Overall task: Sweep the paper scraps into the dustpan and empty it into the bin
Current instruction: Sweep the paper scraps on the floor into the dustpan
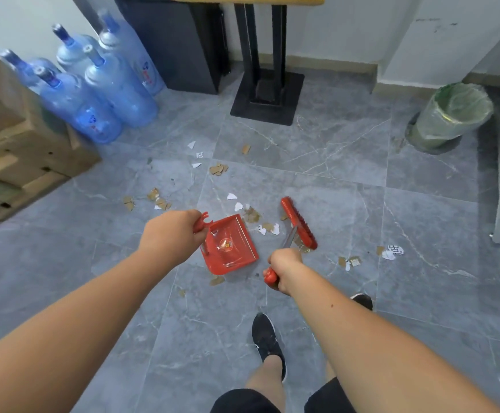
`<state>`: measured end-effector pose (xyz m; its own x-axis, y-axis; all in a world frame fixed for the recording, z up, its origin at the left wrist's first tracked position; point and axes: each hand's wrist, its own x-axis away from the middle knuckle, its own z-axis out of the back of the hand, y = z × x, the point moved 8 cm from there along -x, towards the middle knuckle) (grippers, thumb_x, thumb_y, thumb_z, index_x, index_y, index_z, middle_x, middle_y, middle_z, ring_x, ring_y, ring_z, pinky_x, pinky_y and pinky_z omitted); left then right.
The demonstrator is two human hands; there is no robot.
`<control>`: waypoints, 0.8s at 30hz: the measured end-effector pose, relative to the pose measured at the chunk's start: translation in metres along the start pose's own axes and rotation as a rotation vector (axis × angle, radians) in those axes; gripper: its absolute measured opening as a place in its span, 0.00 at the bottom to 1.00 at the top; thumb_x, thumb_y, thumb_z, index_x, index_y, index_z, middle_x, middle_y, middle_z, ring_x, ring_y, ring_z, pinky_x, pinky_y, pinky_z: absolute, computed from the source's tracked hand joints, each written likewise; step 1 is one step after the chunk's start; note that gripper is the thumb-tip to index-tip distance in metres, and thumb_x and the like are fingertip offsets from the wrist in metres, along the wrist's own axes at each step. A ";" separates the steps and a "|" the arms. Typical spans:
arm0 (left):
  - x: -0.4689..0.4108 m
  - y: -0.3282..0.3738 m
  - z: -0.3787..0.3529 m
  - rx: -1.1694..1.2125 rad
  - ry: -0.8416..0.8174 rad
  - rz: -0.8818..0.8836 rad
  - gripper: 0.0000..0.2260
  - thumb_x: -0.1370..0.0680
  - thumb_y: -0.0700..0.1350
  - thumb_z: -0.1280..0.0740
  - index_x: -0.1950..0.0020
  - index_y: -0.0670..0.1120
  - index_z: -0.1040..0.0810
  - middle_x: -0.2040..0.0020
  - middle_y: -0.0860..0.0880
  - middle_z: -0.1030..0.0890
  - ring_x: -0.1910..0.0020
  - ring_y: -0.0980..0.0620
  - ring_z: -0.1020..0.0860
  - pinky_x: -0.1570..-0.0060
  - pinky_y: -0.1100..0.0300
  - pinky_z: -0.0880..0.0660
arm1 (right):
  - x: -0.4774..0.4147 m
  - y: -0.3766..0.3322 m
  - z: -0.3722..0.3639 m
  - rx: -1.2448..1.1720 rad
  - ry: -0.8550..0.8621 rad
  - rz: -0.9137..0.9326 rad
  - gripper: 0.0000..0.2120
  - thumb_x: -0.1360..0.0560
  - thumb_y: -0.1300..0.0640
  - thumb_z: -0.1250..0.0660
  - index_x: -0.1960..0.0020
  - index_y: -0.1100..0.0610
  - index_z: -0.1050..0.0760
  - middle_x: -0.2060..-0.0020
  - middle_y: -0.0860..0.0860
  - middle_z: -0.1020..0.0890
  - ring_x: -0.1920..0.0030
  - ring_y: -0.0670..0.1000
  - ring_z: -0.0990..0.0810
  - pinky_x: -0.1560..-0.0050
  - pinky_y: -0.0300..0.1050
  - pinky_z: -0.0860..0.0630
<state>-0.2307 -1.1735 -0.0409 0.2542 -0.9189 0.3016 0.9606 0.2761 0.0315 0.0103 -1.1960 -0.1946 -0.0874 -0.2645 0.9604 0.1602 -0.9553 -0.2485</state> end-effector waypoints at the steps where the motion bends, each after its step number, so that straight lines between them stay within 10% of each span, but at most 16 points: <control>1: 0.004 -0.010 0.000 0.001 0.001 0.012 0.14 0.22 0.54 0.37 0.64 0.49 0.32 0.67 0.51 0.25 0.66 0.48 0.26 0.71 0.59 0.36 | 0.004 0.004 -0.012 0.012 -0.003 -0.006 0.11 0.23 0.69 0.48 0.53 0.61 0.28 0.67 0.59 0.24 0.72 0.53 0.28 0.79 0.36 0.31; 24: 0.045 -0.050 0.016 -0.008 0.006 0.061 0.16 0.21 0.52 0.37 0.66 0.50 0.36 0.69 0.52 0.27 0.69 0.49 0.28 0.71 0.59 0.34 | 0.061 0.033 -0.107 -0.162 -0.129 -0.092 0.13 0.25 0.67 0.45 0.59 0.58 0.25 0.69 0.55 0.25 0.81 0.50 0.35 0.79 0.34 0.35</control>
<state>-0.2687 -1.2244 -0.0135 0.3128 -0.9021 0.2972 0.9442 0.3294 0.0059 -0.0944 -1.2581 -0.1577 0.0334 -0.1665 0.9855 -0.0035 -0.9860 -0.1664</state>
